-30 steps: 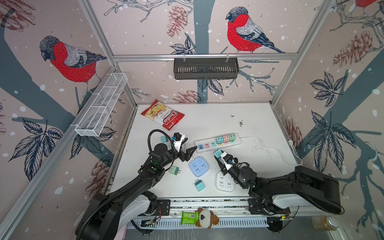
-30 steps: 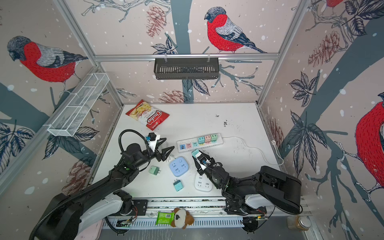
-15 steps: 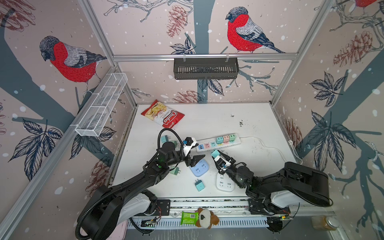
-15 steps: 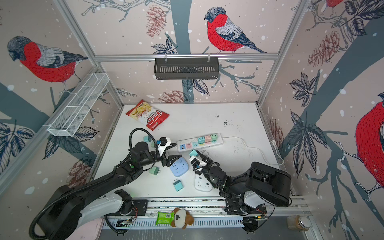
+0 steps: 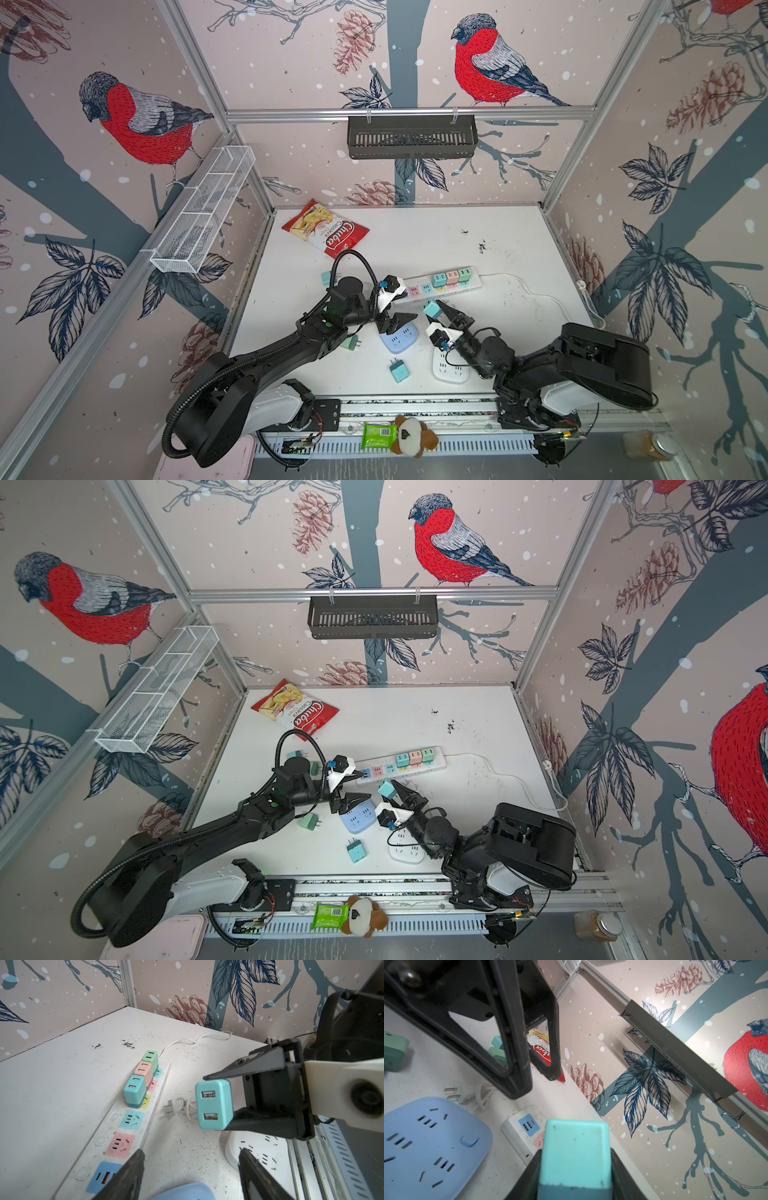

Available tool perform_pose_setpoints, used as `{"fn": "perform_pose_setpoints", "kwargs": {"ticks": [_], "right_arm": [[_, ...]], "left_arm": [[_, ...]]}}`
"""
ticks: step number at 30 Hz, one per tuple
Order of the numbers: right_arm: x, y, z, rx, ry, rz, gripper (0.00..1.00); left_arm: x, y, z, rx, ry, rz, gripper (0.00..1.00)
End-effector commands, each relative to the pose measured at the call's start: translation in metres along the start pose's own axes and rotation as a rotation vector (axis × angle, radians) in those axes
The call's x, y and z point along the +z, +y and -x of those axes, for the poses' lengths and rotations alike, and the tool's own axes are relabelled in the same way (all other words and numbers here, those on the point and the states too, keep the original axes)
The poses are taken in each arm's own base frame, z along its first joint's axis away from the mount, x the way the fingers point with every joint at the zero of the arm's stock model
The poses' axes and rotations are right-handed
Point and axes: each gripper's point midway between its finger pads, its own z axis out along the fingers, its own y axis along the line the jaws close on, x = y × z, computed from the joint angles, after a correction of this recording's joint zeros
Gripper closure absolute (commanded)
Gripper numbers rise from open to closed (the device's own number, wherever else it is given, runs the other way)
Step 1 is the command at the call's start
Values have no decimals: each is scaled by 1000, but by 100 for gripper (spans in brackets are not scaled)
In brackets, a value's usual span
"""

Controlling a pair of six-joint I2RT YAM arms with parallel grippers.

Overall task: Insert the plug
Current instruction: 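Bring the open left gripper to the teal charger held by the right gripper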

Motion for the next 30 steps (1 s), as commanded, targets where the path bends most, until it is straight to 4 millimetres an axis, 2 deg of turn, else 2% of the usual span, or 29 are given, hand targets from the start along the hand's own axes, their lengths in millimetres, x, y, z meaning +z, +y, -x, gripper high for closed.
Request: {"fn": "perform_pose_setpoints", "kwargs": {"ticks": [1,13,30], "right_arm": [[-4,0,7,-30,-33,20,100],[-13,3,17,-16,-63,94,100],[-11,9,20,-14,-70,128,100]], "left_arm": [[2,-5,1,31,6,-25,28],[10,-16,-5,44,45,-68,28],[20,-21,-12,43,89,-104,31]]}}
